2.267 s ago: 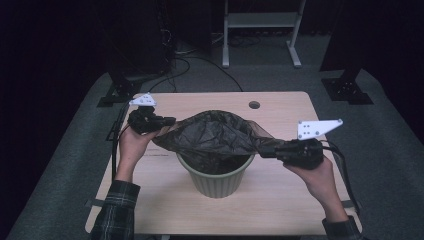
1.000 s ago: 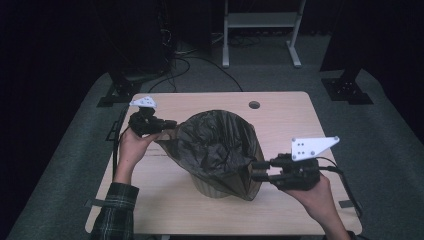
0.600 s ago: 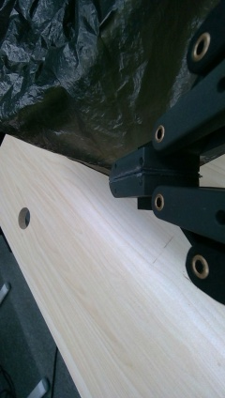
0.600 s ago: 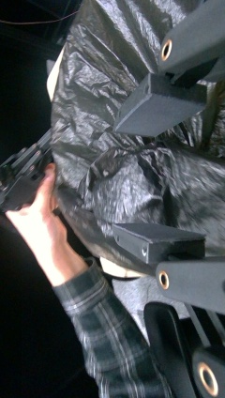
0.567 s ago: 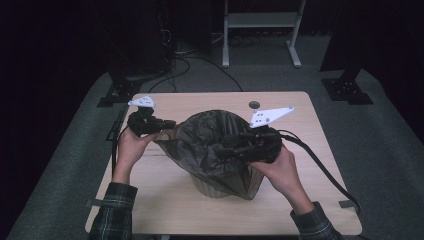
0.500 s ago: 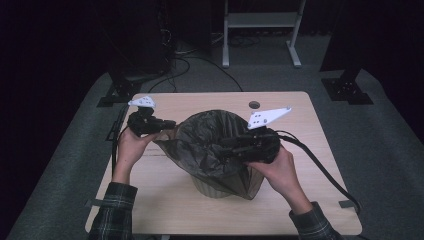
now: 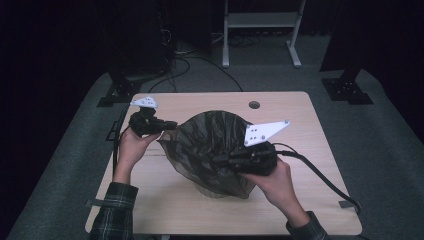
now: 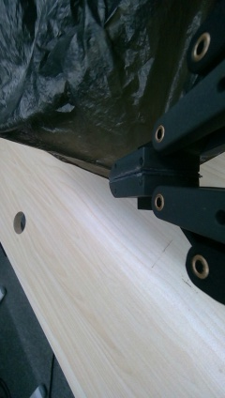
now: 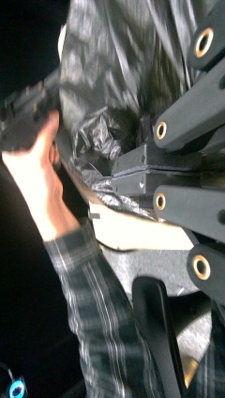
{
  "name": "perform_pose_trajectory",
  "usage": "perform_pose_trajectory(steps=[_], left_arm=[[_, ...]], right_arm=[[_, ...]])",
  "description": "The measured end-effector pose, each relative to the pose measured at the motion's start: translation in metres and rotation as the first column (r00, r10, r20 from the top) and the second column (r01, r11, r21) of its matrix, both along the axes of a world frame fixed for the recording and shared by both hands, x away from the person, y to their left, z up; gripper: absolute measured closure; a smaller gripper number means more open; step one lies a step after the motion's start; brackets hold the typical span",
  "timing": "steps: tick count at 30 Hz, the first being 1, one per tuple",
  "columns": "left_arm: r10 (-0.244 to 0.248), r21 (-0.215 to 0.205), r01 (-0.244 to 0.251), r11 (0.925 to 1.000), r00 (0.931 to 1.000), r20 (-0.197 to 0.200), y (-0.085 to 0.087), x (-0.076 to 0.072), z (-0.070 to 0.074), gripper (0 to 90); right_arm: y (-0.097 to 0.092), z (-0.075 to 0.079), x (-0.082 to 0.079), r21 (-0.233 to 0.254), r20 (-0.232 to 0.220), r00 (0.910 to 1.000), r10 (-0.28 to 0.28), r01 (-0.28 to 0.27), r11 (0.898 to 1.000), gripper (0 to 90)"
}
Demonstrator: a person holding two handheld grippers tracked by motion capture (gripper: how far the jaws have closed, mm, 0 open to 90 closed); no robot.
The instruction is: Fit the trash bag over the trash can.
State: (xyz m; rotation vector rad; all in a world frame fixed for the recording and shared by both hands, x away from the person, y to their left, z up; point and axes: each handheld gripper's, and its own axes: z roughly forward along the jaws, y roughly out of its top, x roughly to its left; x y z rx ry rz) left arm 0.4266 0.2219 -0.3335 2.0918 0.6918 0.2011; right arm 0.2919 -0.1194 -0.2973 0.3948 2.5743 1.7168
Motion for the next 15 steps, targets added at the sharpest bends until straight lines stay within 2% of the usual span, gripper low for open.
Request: perform_pose_trajectory(steps=[1,2,3,4,6,8,13,15], left_arm=[[-0.001,0.002,0.001,1.0000,1.0000,-0.001,0.000,0.000,0.000,90.0],[-0.002,0.004,0.002,1.0000,1.0000,-0.002,0.000,0.000,0.000,90.0],[-0.001,0.005,0.001,1.0000,1.0000,-0.004,-0.001,0.000,-0.001,90.0],[-0.001,0.007,0.001,1.0000,1.0000,-0.006,-0.001,0.001,-0.001,90.0],[0.003,0.011,-0.003,0.9999,1.0000,-0.009,-0.001,0.001,-0.002,90.0],[0.006,0.014,-0.006,0.9999,0.9999,-0.011,-0.002,0.001,-0.005,90.0],[0.012,0.018,-0.011,0.9998,0.9998,-0.017,-0.003,0.003,-0.008,90.0],[0.018,0.028,-0.017,0.9995,0.9996,-0.021,-0.005,0.004,-0.010,90.0]], right_arm=[[0.002,-0.001,-0.005,0.003,-0.002,0.9999,0.010,-0.010,1.000,89.2],[0.006,-0.006,-0.017,0.002,0.010,0.9991,0.040,-0.040,0.999,89.2],[0.006,-0.006,-0.017,0.002,0.010,0.9991,0.040,-0.040,0.999,89.2],[0.011,-0.013,-0.029,-0.008,0.008,0.9977,0.067,-0.067,0.998,89.2],[0.011,-0.015,-0.031,-0.012,0.007,0.9975,0.071,-0.071,0.997,89.2],[0.016,-0.028,-0.041,-0.039,0.009,0.9960,0.089,-0.089,0.995,89.2],[0.019,-0.050,-0.052,-0.079,0.020,0.9955,0.093,-0.091,0.993,89.3],[0.020,-0.055,-0.052,-0.085,0.019,0.9958,0.090,-0.088,0.993,89.3]])
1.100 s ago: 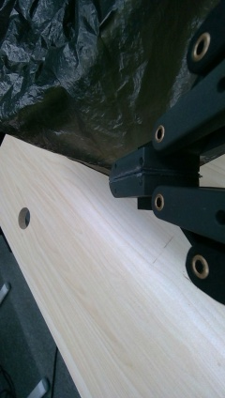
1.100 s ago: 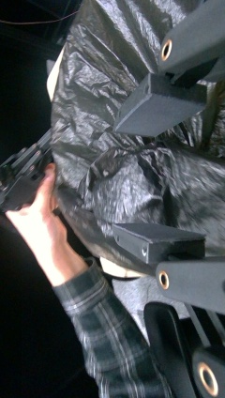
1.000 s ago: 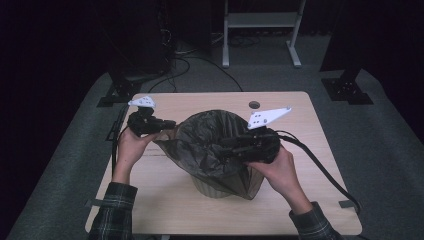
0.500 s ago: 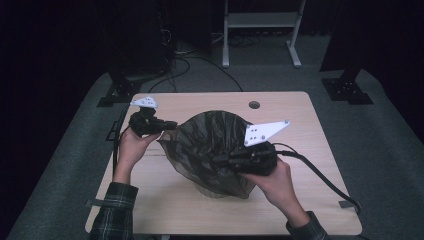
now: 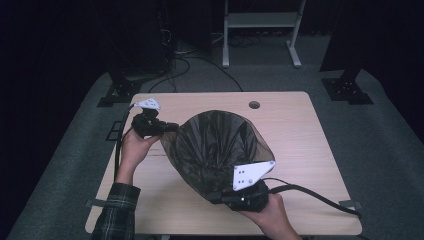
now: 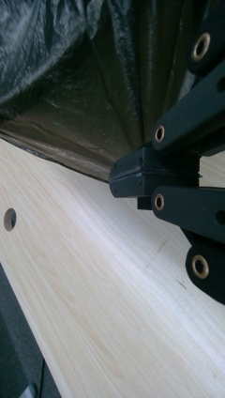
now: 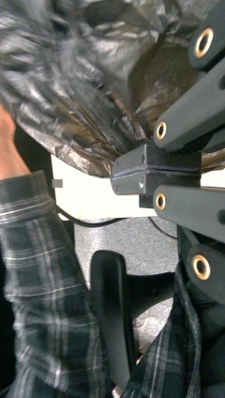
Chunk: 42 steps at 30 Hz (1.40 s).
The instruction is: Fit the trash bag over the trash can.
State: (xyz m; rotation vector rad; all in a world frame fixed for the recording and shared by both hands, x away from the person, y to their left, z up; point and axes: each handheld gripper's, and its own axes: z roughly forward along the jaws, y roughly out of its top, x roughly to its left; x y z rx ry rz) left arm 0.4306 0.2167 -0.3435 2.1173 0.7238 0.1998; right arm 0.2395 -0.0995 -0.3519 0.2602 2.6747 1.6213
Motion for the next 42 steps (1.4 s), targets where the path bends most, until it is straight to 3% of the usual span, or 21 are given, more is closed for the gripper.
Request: perform_pose_trajectory(steps=[8,13,14,15,18,21,25,26,27,28,29,30,32,33,34,36,37,38,39,41,42], left_arm=[[0.008,0.034,-0.007,0.9994,0.9995,-0.029,-0.007,0.007,-0.014,90.0],[0.013,0.032,-0.012,0.9994,0.9994,-0.032,-0.008,0.008,-0.018,90.0],[0.013,0.032,-0.012,0.9994,0.9995,-0.029,-0.008,0.007,-0.017,90.0],[0.015,0.029,-0.014,0.9995,0.9995,-0.028,-0.008,0.006,-0.017,90.0],[0.012,0.029,-0.011,0.9995,0.9997,-0.020,-0.006,0.006,-0.015,90.0],[0.016,0.017,-0.016,0.9997,0.9998,-0.014,-0.005,0.005,-0.013,90.0],[0.017,0.016,-0.017,0.9997,0.9998,-0.010,-0.004,0.004,-0.011,90.0],[0.016,0.018,-0.015,0.9997,0.9998,-0.009,-0.004,0.004,-0.011,90.0],[0.016,0.018,-0.015,0.9997,0.9998,-0.009,-0.004,0.004,-0.011,90.0],[0.014,0.017,-0.014,0.9998,0.9999,-0.008,-0.004,0.004,-0.010,90.0],[0.015,0.017,-0.015,0.9998,0.9999,-0.008,-0.004,0.004,-0.010,90.0],[0.013,0.019,-0.013,0.9997,0.9999,-0.007,-0.004,0.004,-0.009,90.0],[0.013,0.014,-0.013,0.9998,0.9999,-0.005,-0.005,0.004,-0.009,90.0],[0.012,0.015,-0.012,0.9998,0.9999,-0.003,-0.005,0.005,-0.009,90.0],[0.010,0.013,-0.010,0.9999,0.9999,-0.004,-0.004,0.005,-0.009,90.0],[0.008,0.015,-0.008,0.9999,1.0000,-0.004,-0.005,0.005,-0.009,90.0],[0.008,0.015,-0.008,0.9999,1.0000,-0.004,-0.005,0.005,-0.009,90.0],[0.009,0.016,-0.009,0.9998,1.0000,-0.004,-0.004,0.005,-0.009,90.0],[0.008,0.012,-0.008,0.9999,1.0000,-0.004,-0.004,0.005,-0.008,90.0],[0.008,0.012,-0.008,0.9999,1.0000,-0.004,-0.004,0.005,-0.008,90.0],[0.008,0.010,-0.008,0.9999,1.0000,-0.004,-0.004,0.005,-0.008,90.0]], right_arm=[[0.005,-0.034,-0.001,-0.064,-0.026,0.9995,-0.020,0.018,0.998,89.5],[0.000,-0.039,-0.002,-0.056,-0.049,0.9986,-0.020,0.018,0.998,88.3],[-0.004,-0.033,-0.005,-0.045,-0.031,0.9993,-0.023,0.022,0.999,77.3],[-0.007,-0.030,-0.007,-0.035,-0.028,0.9993,-0.026,0.025,0.999,73.6],[-0.016,-0.017,-0.011,-0.001,-0.007,0.9994,-0.033,0.033,0.999,71.1],[-0.037,0.008,-0.013,0.070,0.037,0.9973,-0.064,0.061,0.996,68.9],[-0.063,0.036,-0.003,0.115,0.094,0.9815,-0.167,0.156,0.981,65.4],[-0.079,0.050,0.017,0.132,0.113,0.9622,-0.248,0.233,0.963,62.1],[-0.079,0.050,0.017,0.132,0.113,0.9622,-0.248,0.233,0.963,62.1],[-0.093,0.059,0.044,0.149,0.108,0.9379,-0.330,0.312,0.938,61.7],[-0.093,0.059,0.044,0.149,0.108,0.9379,-0.330,0.312,0.938,61.7],[-0.102,0.064,0.072,0.151,0.082,0.9232,-0.375,0.361,0.920,61.1],[-0.103,0.064,0.078,0.149,0.080,0.9193,-0.385,0.371,0.917,61.1],[-0.106,0.065,0.097,0.149,0.070,0.9117,-0.405,0.392,0.908,61.3],[-0.106,0.064,0.106,0.145,0.051,0.9122,-0.407,0.396,0.907,61.2],[-0.103,0.058,0.138,0.115,0.013,0.9009,-0.434,0.430,0.896,61.1],[-0.103,0.058,0.138,0.115,0.013,0.9009,-0.434,0.430,0.896,61.1],[-0.101,0.051,0.155,0.102,-0.019,0.8973,-0.441,0.441,0.892,62.7],[-0.099,0.048,0.162,0.097,-0.050,0.8992,-0.435,0.438,0.894,63.0],[-0.098,0.045,0.167,0.097,-0.065,0.8988,-0.434,0.438,0.894,65.1],[-0.095,0.038,0.177,0.082,-0.099,0.8969,-0.431,0.439,0.895,72.4]])
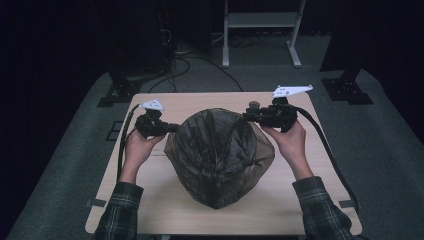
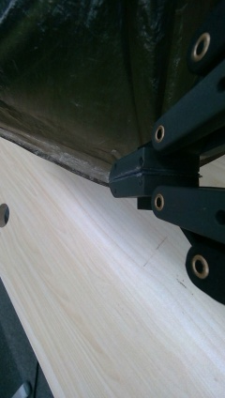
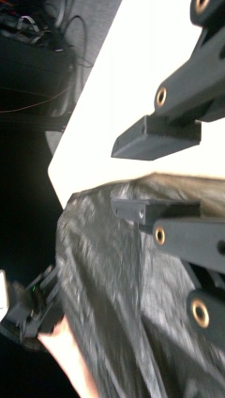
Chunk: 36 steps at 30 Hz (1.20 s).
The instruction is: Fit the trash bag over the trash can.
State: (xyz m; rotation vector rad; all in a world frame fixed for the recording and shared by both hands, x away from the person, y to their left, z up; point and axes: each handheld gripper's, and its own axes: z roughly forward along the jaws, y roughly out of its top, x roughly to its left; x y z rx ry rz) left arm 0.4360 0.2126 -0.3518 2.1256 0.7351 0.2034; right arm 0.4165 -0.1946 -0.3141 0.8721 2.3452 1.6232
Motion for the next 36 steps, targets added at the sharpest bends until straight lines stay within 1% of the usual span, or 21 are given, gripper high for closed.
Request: perform_pose_trajectory(steps=[1,2,3,4,7,10,11,15,16,17,18,20,21,22,23,26,27,30,33,35,36], left_arm=[[0.000,0.000,0.000,1.0000,1.0000,0.000,0.000,0.000,0.000,90.0],[0.000,0.000,0.000,1.0000,1.0000,0.000,0.000,0.000,0.000,90.0],[0.000,0.001,0.000,1.0000,1.0000,0.001,0.000,0.000,0.000,90.0],[0.002,-0.001,-0.002,1.0000,1.0000,0.002,0.000,0.001,-0.001,90.0],[0.011,0.004,-0.011,0.9999,0.9999,-0.001,-0.001,0.003,-0.004,90.0],[0.019,0.022,-0.019,0.9996,0.9998,-0.003,-0.003,0.005,-0.007,90.0],[0.021,0.024,-0.020,0.9995,0.9998,-0.008,-0.005,0.007,-0.010,90.0],[0.026,0.037,-0.025,0.9990,0.9991,-0.033,-0.010,0.012,-0.023,90.0],[0.031,0.050,-0.028,0.9984,0.9982,-0.051,-0.012,0.014,-0.029,90.0],[0.031,0.050,-0.028,0.9984,0.9982,-0.051,-0.012,0.014,-0.029,90.0],[0.031,0.064,-0.026,0.9976,0.9975,-0.064,-0.013,0.016,-0.035,90.0],[0.033,0.069,-0.028,0.9972,0.9969,-0.072,-0.013,0.016,-0.039,90.0],[0.035,0.082,-0.029,0.9962,0.9960,-0.082,-0.013,0.018,-0.045,90.0],[0.035,0.082,-0.029,0.9962,0.9960,-0.082,-0.013,0.018,-0.045,90.0],[0.035,0.084,-0.027,0.9961,0.9951,-0.092,-0.014,0.018,-0.049,90.0],[0.038,0.113,-0.026,0.9932,0.9934,-0.108,-0.015,0.018,-0.059,90.0],[0.039,0.119,-0.025,0.9926,0.9922,-0.119,-0.015,0.018,-0.063,90.0],[0.041,0.122,-0.026,0.9921,0.9911,-0.126,-0.015,0.018,-0.068,90.0],[0.044,0.141,-0.025,0.9897,0.9899,-0.135,-0.016,0.017,-0.077,90.0],[0.046,0.145,-0.026,0.9891,0.9896,-0.136,-0.017,0.016,-0.080,90.0],[0.043,0.149,-0.020,0.9886,0.9881,-0.148,-0.017,0.015,-0.087,90.0]], right_arm=[[0.001,-0.002,0.003,0.001,-0.012,0.9999,0.007,-0.007,1.000,76.7],[0.001,-0.002,0.003,0.001,-0.012,0.9999,0.007,-0.007,1.000,76.7],[0.001,-0.004,0.005,0.022,-0.022,0.9995,0.021,-0.021,1.000,83.2],[0.001,-0.006,0.007,0.018,-0.015,0.9997,0.018,-0.018,1.000,89.8],[0.002,-0.008,0.008,0.004,-0.009,0.9999,0.005,-0.005,1.000,89.9],[-0.001,-0.016,0.010,-0.013,0.000,0.9990,-0.045,0.045,0.999,89.9],[-0.001,-0.016,0.010,-0.013,0.000,0.9990,-0.045,0.045,0.999,89.9],[-0.006,-0.036,0.016,-0.057,-0.015,0.9937,-0.111,0.110,0.992,89.9],[-0.008,-0.046,0.019,-0.077,-0.029,0.9908,-0.132,0.130,0.989,90.0],[-0.008,-0.046,0.019,-0.077,-0.029,0.9908,-0.132,0.130,0.989,90.0],[-0.010,-0.057,0.021,-0.091,-0.046,0.9876,-0.150,0.145,0.985,90.0],[-0.010,-0.061,0.022,-0.097,-0.050,0.9866,-0.155,0.150,0.984,90.0],[-0.011,-0.072,0.023,-0.116,-0.069,0.9844,-0.162,0.154,0.981,90.0],[-0.011,-0.072,0.023,-0.116,-0.069,0.9844,-0.162,0.154,0.981,90.0],[-0.011,-0.076,0.024,-0.132,-0.066,0.9837,-0.167,0.157,0.979,90.0],[-0.009,-0.093,0.025,-0.165,-0.094,0.9798,-0.176,0.159,0.973,90.0],[-0.007,-0.101,0.025,-0.189,-0.103,0.9786,-0.178,0.157,0.969,90.0],[-0.006,-0.108,0.025,-0.196,-0.113,0.9771,-0.180,0.156,0.968,89.9],[-0.004,-0.117,0.026,-0.216,-0.118,0.9761,-0.182,0.154,0.964,90.0],[-0.003,-0.119,0.026,-0.222,-0.122,0.9753,-0.184,0.154,0.963,90.0],[-0.001,-0.126,0.026,-0.240,-0.124,0.9749,-0.185,0.151,0.959,90.0]])
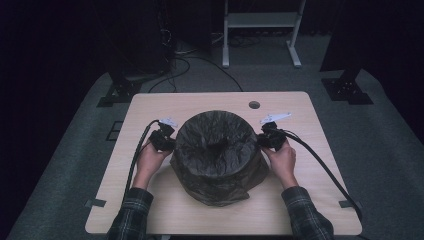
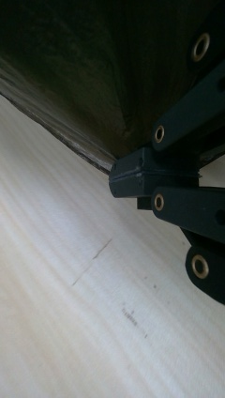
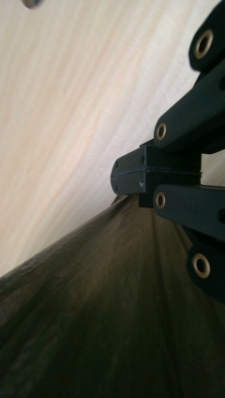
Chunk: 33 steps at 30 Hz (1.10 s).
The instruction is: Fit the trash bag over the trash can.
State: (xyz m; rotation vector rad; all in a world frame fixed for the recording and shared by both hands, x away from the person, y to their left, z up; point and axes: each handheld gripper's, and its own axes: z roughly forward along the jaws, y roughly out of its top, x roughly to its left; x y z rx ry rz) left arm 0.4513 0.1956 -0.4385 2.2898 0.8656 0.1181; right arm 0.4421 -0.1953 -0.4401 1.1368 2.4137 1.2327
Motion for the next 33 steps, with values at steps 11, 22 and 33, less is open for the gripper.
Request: perform_pose_trajectory(steps=[11,22,33], left_arm=[[0.028,-0.082,-0.019,0.9965,0.9928,0.116,0.019,-0.009,0.026,55.6],[0.002,-0.097,0.018,0.9951,0.9809,0.194,0.051,-0.054,0.048,18.6],[-0.112,0.028,0.109,0.9937,0.9755,0.189,0.056,-0.114,0.011,0.0]], right_arm=[[-0.014,0.017,-0.003,0.029,0.056,0.9973,-0.046,0.045,0.999,51.9],[-0.049,0.056,-0.034,-0.004,0.148,0.9880,-0.044,0.045,0.999,18.8],[-0.066,0.111,-0.083,0.053,0.221,0.9705,0.096,-0.110,0.993,9.9]])
